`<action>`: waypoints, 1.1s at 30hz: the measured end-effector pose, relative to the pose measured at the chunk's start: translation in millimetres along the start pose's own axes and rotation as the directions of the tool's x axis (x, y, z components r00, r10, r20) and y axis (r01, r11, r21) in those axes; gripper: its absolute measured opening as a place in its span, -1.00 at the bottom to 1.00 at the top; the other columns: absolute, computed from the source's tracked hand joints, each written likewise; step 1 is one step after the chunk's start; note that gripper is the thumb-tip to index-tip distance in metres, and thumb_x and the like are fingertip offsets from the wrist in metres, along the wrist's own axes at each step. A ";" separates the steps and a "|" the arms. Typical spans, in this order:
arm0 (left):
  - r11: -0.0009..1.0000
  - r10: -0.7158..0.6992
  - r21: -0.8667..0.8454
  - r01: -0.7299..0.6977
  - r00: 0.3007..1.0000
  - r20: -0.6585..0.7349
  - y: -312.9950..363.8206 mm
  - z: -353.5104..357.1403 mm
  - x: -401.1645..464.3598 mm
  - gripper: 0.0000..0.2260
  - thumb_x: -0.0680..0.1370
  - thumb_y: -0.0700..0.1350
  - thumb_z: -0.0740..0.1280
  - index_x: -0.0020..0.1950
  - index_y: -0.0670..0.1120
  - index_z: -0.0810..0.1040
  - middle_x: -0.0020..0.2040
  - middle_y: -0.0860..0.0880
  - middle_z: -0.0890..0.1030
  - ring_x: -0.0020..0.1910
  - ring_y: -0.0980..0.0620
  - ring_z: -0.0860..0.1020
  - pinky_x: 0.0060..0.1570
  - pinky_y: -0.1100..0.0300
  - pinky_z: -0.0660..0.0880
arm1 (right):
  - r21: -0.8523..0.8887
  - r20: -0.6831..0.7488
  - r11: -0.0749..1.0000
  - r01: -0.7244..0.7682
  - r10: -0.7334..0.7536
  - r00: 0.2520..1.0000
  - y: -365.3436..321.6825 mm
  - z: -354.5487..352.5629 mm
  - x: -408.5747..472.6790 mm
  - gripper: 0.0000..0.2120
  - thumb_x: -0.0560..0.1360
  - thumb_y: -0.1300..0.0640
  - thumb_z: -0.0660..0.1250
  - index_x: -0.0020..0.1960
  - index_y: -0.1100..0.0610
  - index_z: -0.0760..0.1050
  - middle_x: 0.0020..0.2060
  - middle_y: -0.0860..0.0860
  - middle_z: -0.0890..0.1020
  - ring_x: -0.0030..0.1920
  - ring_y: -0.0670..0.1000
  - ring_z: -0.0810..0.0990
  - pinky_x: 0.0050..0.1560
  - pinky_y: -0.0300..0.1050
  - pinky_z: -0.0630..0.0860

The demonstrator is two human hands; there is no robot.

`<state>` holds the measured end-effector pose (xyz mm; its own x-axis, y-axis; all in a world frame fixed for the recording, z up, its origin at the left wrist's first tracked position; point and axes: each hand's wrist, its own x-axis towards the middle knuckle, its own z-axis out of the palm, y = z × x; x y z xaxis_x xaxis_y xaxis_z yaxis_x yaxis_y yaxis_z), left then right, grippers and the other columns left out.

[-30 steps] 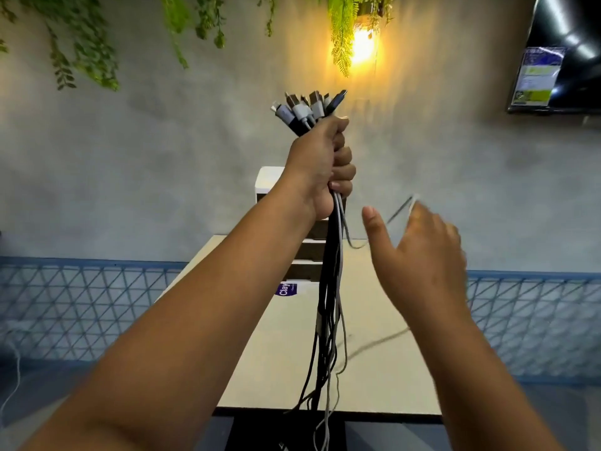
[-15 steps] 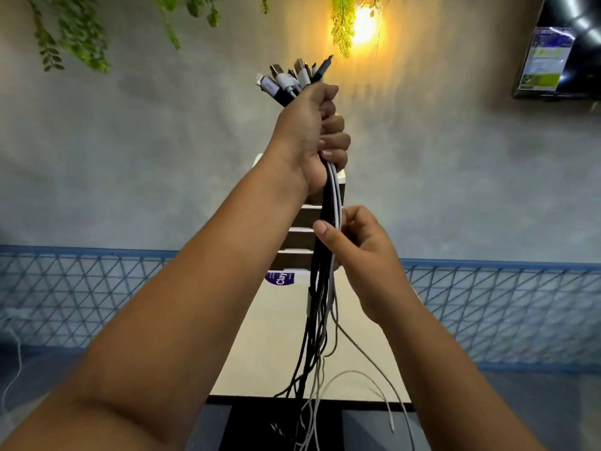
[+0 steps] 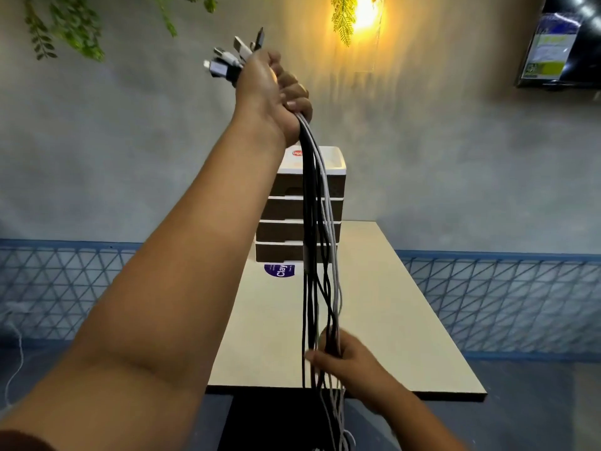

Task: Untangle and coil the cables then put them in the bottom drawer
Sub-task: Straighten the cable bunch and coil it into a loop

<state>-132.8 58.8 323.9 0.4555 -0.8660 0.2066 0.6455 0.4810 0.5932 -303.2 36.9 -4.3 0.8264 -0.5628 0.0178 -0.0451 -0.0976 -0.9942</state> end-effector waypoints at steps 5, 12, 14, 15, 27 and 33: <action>0.999 0.020 0.035 -0.020 1.000 0.010 6.6 -5.5 3.0 -0.65 0.57 -0.12 0.16 -0.41 0.02 0.17 -0.57 0.09 0.12 -0.65 0.13 0.07 -0.66 0.38 0.04 | -0.447 0.046 0.879 -0.169 0.211 0.976 -23.7 -34.4 -11.7 -0.43 0.24 -0.28 0.56 0.11 -0.01 0.49 0.06 -0.06 0.58 -0.01 -0.08 0.60 0.06 -0.08 0.57; 0.997 -0.075 -0.020 0.075 0.997 -0.001 -20.5 -5.9 -2.4 -0.66 0.56 -0.13 0.15 -0.40 0.02 0.16 -0.59 0.09 0.12 -0.69 0.13 0.09 -0.69 0.38 0.04 | -0.265 -0.280 0.925 0.272 -0.344 0.896 -149.6 -7.0 1.7 -0.33 0.32 -0.25 0.50 0.33 -0.05 0.36 0.16 -0.09 0.58 0.10 -0.13 0.60 0.08 -0.21 0.55; 0.993 -0.097 -0.072 0.097 0.995 -0.001 -22.3 -0.8 -7.2 -0.66 0.56 -0.15 0.14 -0.40 0.02 0.16 -0.60 0.08 0.13 -0.70 0.12 0.10 -0.69 0.39 0.05 | -0.150 -0.217 0.928 0.340 -0.366 0.905 -148.4 15.7 11.3 -0.59 0.43 0.03 0.50 0.19 0.10 0.46 -0.06 0.07 0.68 -0.08 -0.04 0.68 -0.06 -0.24 0.58; 0.990 -0.096 -0.106 0.094 0.995 -0.009 -19.3 0.2 -8.6 -0.67 0.56 -0.15 0.14 -0.40 0.01 0.16 -0.61 0.08 0.14 -0.71 0.12 0.10 -0.69 0.40 0.05 | -0.093 -0.198 0.938 0.335 -0.347 0.917 -140.1 23.2 14.5 -0.75 0.46 0.12 0.48 0.07 0.16 0.50 -0.20 0.12 0.68 -0.18 0.03 0.68 -0.08 -0.16 0.60; 0.952 -0.152 -0.296 -0.075 0.725 -0.672 -3.8 -147.5 12.8 -0.67 0.64 -0.13 0.09 -0.33 -0.03 0.19 -0.43 0.00 0.20 -0.51 0.04 0.16 -0.46 0.28 0.22 | 0.305 0.047 0.944 0.126 -0.147 0.988 -127.2 5.5 -21.7 -0.72 0.55 0.01 0.25 -0.24 0.12 0.28 -0.42 0.00 0.21 -0.45 -0.05 0.11 -0.46 -0.20 0.10; 0.948 -0.292 -0.259 0.184 0.826 -0.483 -42.8 -214.4 -0.7 -0.58 0.59 0.18 0.21 0.17 -0.17 0.46 -0.03 -0.22 0.59 -0.14 -0.18 0.62 -0.24 -0.11 0.60 | 0.301 0.026 0.948 0.104 -0.118 0.993 -148.8 16.1 -12.8 -0.71 0.63 0.05 0.18 -0.23 0.10 0.25 -0.40 0.02 0.14 -0.45 -0.06 0.05 -0.46 -0.20 0.04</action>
<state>-29.3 68.1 131.6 0.4838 -0.7892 -0.3784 0.8545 0.3324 0.3993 -298.1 71.8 141.7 0.8403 -0.5258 0.1319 0.2126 0.0959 -0.9724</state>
